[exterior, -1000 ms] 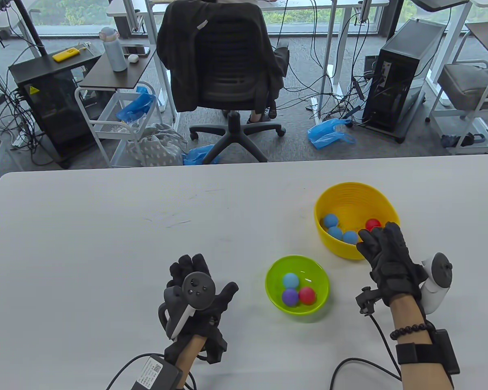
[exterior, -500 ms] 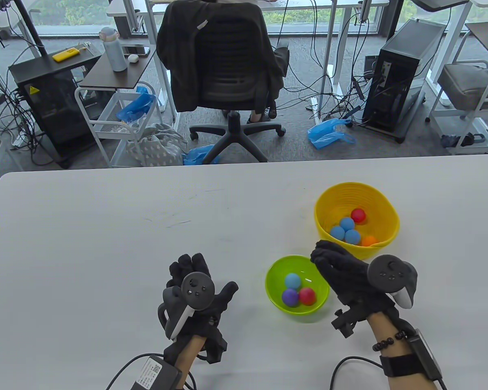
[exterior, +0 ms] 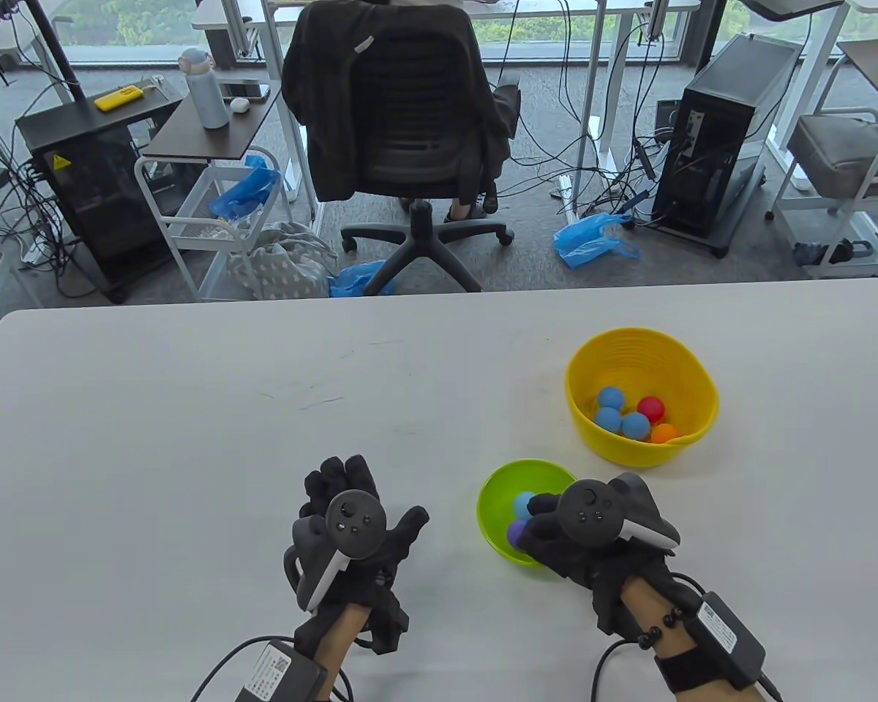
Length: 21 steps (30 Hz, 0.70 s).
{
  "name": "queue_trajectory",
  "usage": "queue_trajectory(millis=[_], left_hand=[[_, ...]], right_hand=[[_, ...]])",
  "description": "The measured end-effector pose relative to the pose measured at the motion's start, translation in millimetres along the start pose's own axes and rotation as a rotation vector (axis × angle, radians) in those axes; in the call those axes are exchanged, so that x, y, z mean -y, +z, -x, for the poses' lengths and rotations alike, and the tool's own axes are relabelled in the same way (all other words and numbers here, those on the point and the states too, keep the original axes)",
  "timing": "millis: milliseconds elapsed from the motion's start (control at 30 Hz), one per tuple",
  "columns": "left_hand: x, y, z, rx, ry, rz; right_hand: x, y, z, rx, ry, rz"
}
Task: Toss ping pong balls into fabric basket
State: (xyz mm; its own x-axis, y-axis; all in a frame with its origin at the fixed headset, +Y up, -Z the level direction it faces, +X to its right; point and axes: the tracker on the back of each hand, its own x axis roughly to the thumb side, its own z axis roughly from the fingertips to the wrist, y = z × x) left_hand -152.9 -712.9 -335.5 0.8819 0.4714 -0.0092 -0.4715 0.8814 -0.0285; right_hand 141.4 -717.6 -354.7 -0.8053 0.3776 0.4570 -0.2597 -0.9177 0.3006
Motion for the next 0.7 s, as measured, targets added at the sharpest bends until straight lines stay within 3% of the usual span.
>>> queue_trajectory(millis=[700], left_hand=[[0.4, -1.1, 0.0, -0.008, 0.004, 0.008]], right_hand=[[-19.5, -17.8, 1.9, -0.064, 0.027, -0.1]])
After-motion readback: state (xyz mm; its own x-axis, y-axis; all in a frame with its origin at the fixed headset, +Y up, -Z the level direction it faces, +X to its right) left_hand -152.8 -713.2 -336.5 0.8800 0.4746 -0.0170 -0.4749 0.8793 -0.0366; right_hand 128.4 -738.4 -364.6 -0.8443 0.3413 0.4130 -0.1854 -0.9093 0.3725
